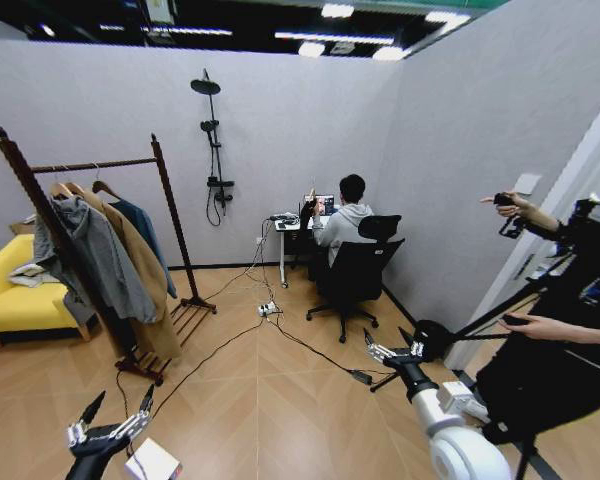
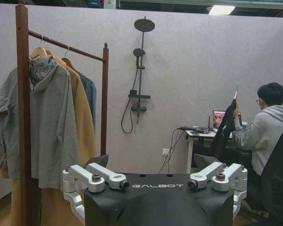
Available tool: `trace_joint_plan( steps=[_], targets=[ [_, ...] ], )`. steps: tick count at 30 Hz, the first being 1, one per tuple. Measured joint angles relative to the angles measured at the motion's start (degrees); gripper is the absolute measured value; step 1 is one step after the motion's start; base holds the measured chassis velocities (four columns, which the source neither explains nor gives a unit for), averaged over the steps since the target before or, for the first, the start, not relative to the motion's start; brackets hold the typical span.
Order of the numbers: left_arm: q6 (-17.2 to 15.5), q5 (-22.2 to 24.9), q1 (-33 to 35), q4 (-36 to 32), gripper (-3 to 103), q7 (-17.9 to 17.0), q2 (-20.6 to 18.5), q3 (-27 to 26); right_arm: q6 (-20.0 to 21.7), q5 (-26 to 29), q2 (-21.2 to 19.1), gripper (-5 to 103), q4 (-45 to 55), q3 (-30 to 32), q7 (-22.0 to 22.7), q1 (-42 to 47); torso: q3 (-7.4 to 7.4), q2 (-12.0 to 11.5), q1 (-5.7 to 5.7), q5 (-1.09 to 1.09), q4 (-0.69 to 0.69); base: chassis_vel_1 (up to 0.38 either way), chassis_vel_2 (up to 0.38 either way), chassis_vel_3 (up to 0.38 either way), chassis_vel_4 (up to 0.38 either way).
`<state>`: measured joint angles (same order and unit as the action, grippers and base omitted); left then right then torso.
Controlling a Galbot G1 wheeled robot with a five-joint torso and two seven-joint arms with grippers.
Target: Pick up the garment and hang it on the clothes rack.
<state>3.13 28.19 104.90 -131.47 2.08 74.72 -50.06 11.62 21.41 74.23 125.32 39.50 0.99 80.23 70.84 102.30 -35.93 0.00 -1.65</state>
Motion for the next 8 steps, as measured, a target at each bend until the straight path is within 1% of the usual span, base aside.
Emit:
trace_joint_plan(
  steps=[8],
  targets=[
    [0.0,0.0,0.0,0.0,100,0.0,0.0,0.0,-0.08,0.38,0.04,100,0.68,1.32,0.49,1.41,0.0,0.0,0.0,0.0,0.0,0.0,0.0,0.0,0.0]
  ],
)
